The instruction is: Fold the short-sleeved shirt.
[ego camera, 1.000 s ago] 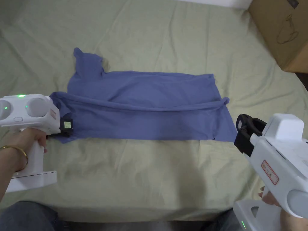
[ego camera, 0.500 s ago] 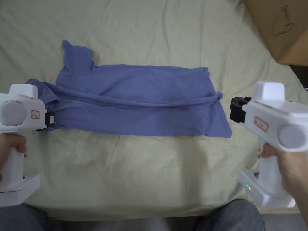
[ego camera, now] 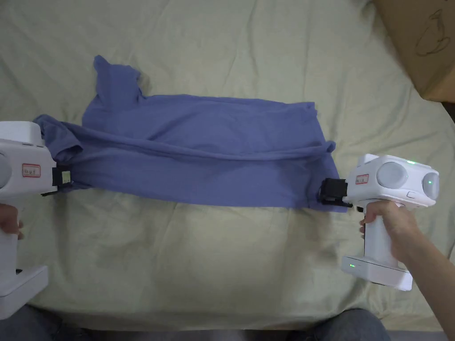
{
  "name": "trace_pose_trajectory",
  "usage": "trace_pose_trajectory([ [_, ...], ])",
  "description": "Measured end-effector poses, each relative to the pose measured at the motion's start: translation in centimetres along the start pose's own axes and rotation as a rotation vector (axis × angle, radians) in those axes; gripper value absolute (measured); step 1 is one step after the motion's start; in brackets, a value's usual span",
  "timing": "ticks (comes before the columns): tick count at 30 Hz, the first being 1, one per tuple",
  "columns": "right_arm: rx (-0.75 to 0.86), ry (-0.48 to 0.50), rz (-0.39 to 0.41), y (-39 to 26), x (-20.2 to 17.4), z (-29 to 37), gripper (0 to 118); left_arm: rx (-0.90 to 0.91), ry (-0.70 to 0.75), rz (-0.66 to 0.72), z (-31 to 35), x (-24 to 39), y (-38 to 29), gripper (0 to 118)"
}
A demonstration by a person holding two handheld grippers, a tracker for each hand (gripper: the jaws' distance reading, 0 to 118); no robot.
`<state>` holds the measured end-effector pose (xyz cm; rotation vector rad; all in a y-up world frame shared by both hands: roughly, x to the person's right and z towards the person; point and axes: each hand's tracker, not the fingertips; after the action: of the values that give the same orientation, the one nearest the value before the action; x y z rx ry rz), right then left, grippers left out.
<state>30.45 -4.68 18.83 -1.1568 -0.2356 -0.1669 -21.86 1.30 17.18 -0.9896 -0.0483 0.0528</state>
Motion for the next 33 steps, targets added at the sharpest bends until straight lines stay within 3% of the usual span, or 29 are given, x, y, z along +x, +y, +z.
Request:
trace_pose_trajectory([
  [1, 0.005, 0.007, 0.003, -0.2, 0.0, -0.1, 56, -0.008, 0.005, 0.002, -0.2, 0.1, -0.1, 6],
  [2, 0.007, 0.015, -0.005, -0.4, -0.1, -0.1, 19, -0.015, 0.006, 0.006, -0.4, 0.0, -0.2, 6],
  [3, 0.018, 0.068, -0.033, -0.6, -0.1, 0.2, 6, -0.021, 0.003, 0.013, -0.6, 0.0, -0.2, 6],
  [6, 0.005, 0.061, 0.014, -0.2, 0.5, 1.4, 5, -0.033, 0.006, 0.019, -0.5, -0.3, 0.2, 6],
  [10, 0.046, 0.167, -0.057, 0.4, 2.6, 5.8, 5, -0.025, 0.003, 0.032, 1.0, -1.0, 1.0, 6],
  [15, 0.103, 0.246, -0.039, -2.1, 4.4, 11.8, 5, -0.016, -0.009, 0.021, 4.0, -3.1, 0.4, 6],
  [21, 0.061, 0.214, -0.05, -7.8, 6.6, 9.8, 5, -0.104, -0.059, 0.003, 5.4, -3.6, -5.1, 8],
  [23, 0.028, 0.204, -0.061, -9.5, 6.7, 8.5, 5, -0.155, -0.053, 0.027, 4.5, -3.5, -7.0, 21],
  [25, 0.026, 0.193, -0.061, -11.2, 5.1, 8.9, 12, -0.181, -0.023, 0.049, 3.8, -3.8, -8.4, 51],
  [27, 0.032, 0.148, -0.025, -11.5, 5.0, 9.1, 21, -0.187, 0.062, 0.038, 3.6, -4.1, -9.1, 57],
  [28, 0.039, 0.106, -0.009, -11.3, 4.6, 9.6, 37, -0.174, 0.078, 0.039, 3.9, -4.4, -9.2, 69],
  [30, 0.1, 0.05, 0.04, -10.5, 4.5, 11.1, 91, -0.095, 0.074, 0.057, 5.4, -5.2, -8.5, 101],
  [31, 0.156, 0.038, 0.04, -10.2, 4.4, 12.1, 96, -0.06, 0.075, 0.063, 6.1, -5.2, -8.1, 109],
  [33, 0.291, 0.038, 0.063, -9.3, 3.5, 15.0, 96, 0.081, 0.053, 0.071, 8.4, -5.1, -6.7, 111],
])
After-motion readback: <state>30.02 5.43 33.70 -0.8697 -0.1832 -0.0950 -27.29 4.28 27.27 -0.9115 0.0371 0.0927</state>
